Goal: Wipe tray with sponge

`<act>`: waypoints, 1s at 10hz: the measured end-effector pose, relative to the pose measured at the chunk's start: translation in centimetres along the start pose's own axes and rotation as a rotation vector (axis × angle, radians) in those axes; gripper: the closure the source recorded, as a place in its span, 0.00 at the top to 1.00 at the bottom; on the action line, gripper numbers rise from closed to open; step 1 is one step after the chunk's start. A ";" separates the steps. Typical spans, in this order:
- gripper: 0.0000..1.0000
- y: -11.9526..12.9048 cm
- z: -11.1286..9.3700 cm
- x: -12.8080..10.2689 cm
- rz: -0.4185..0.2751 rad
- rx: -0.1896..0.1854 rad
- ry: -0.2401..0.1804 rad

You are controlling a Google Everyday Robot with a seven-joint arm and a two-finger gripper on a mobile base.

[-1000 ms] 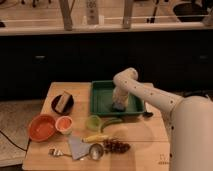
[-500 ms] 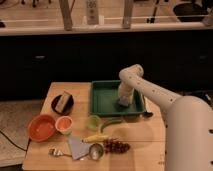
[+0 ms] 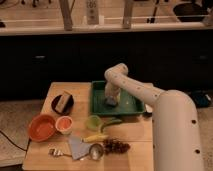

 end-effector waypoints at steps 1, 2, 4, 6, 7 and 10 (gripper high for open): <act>0.03 -1.2 0.0 -1.8 -0.057 0.006 -0.011; 0.03 -1.4 -0.3 -3.1 -0.088 0.010 -0.017; 0.03 -0.7 -0.8 -5.0 -0.110 0.016 -0.025; 0.03 1.7 -1.4 -5.4 -0.103 0.018 -0.024; 0.03 3.1 -1.7 -5.1 -0.089 0.018 -0.022; 0.03 8.3 -2.7 -2.1 -0.018 0.000 0.012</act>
